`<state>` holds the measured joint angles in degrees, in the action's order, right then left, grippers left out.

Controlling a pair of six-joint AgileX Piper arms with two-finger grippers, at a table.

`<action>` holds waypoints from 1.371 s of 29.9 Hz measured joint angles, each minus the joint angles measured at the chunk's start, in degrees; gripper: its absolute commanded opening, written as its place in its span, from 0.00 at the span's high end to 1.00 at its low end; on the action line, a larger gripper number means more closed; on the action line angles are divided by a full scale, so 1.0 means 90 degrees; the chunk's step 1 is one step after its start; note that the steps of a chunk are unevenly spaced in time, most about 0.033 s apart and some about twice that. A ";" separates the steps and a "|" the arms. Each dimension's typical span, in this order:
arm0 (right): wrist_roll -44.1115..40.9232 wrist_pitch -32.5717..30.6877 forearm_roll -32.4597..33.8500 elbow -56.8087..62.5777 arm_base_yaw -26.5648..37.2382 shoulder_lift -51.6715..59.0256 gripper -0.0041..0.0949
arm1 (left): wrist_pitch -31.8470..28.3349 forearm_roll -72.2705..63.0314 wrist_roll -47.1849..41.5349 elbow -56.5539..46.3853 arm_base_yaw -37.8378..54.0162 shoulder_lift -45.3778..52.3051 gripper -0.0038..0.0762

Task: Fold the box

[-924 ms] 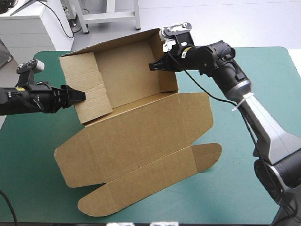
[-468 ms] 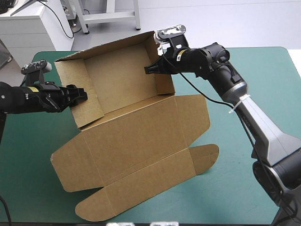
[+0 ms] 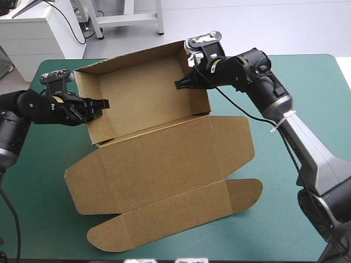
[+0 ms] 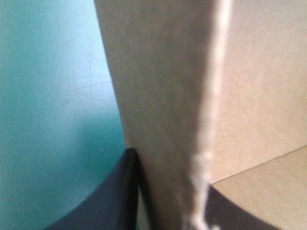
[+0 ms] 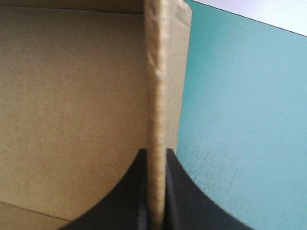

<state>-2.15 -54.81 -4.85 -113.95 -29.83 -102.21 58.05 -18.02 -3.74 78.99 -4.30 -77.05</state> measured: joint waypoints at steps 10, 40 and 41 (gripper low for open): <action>-0.0371 -0.0641 0.0690 -0.0020 -0.0023 0.0150 0.97 | -0.0140 0.0546 0.0107 0.0188 -0.0528 -0.0135 0.96; -0.1494 -0.1395 0.1185 0.1766 0.0123 -0.0361 0.97 | 0.1046 0.1373 -0.0103 0.1796 -0.1646 -0.3115 0.96; -0.1494 -0.1403 0.1081 0.1766 0.0163 -0.0421 0.97 | 0.1056 0.1413 -0.0103 0.1796 -0.1661 -0.3148 0.96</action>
<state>-15.60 -67.44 4.88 -98.06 -28.36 -106.00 67.55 -5.31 -4.67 95.16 -19.25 -105.39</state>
